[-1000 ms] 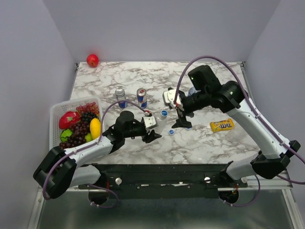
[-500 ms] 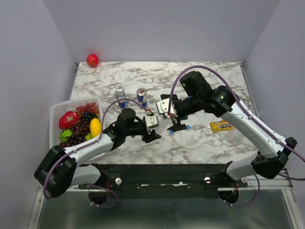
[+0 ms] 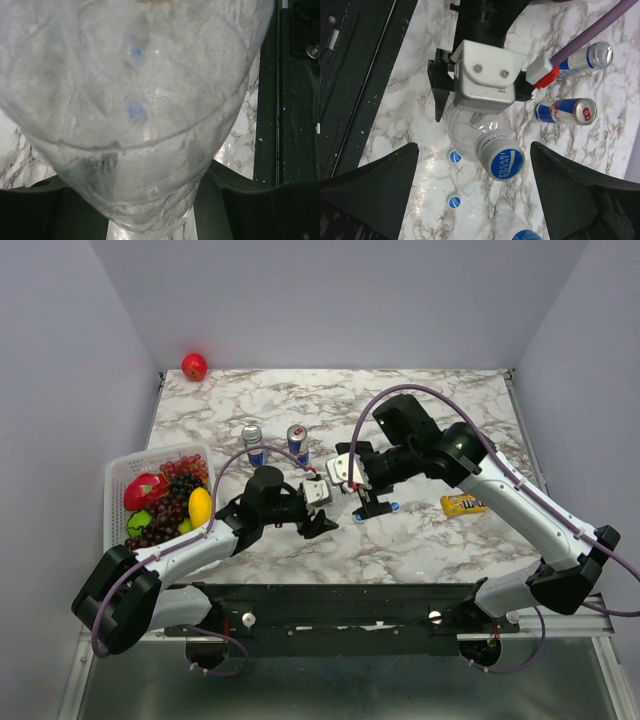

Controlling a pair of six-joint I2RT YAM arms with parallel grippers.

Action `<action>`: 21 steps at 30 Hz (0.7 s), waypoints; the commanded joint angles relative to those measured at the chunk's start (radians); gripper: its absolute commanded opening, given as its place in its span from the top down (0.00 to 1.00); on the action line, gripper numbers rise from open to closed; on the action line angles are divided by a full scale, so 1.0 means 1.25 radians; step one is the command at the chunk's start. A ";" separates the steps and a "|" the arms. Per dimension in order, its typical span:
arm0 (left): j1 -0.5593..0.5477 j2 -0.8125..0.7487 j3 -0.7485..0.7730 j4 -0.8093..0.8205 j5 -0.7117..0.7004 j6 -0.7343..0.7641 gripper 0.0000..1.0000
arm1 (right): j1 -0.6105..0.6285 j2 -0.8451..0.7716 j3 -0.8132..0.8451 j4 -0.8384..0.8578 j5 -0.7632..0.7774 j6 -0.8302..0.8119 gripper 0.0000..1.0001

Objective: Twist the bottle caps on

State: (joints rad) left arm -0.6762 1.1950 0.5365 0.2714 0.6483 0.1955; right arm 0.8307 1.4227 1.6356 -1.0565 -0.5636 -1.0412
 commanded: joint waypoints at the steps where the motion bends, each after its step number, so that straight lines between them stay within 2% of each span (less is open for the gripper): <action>1: 0.011 -0.016 0.009 0.041 0.012 -0.053 1.00 | 0.006 -0.004 -0.032 -0.020 0.035 -0.011 0.00; 7: 0.033 -0.026 0.000 0.081 0.010 -0.139 1.00 | 0.004 -0.012 -0.065 -0.013 0.086 0.036 0.00; 13: 0.051 -0.039 -0.008 0.118 -0.012 -0.185 1.00 | 0.004 -0.003 -0.076 -0.100 0.109 0.103 0.00; 17: 0.053 -0.038 -0.014 0.107 -0.020 -0.161 1.00 | 0.003 -0.032 -0.079 -0.163 0.104 0.157 0.04; 18: 0.053 -0.038 -0.014 0.100 -0.016 -0.149 1.00 | 0.001 -0.040 -0.078 -0.161 0.105 0.169 0.07; 21: 0.046 -0.034 -0.012 0.042 0.004 -0.059 1.00 | -0.030 -0.045 -0.021 -0.102 0.096 0.233 0.08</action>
State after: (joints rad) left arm -0.6109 1.1637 0.5167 0.3576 0.6434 0.0204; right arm 0.8230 1.4101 1.5417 -1.1847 -0.4343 -0.8742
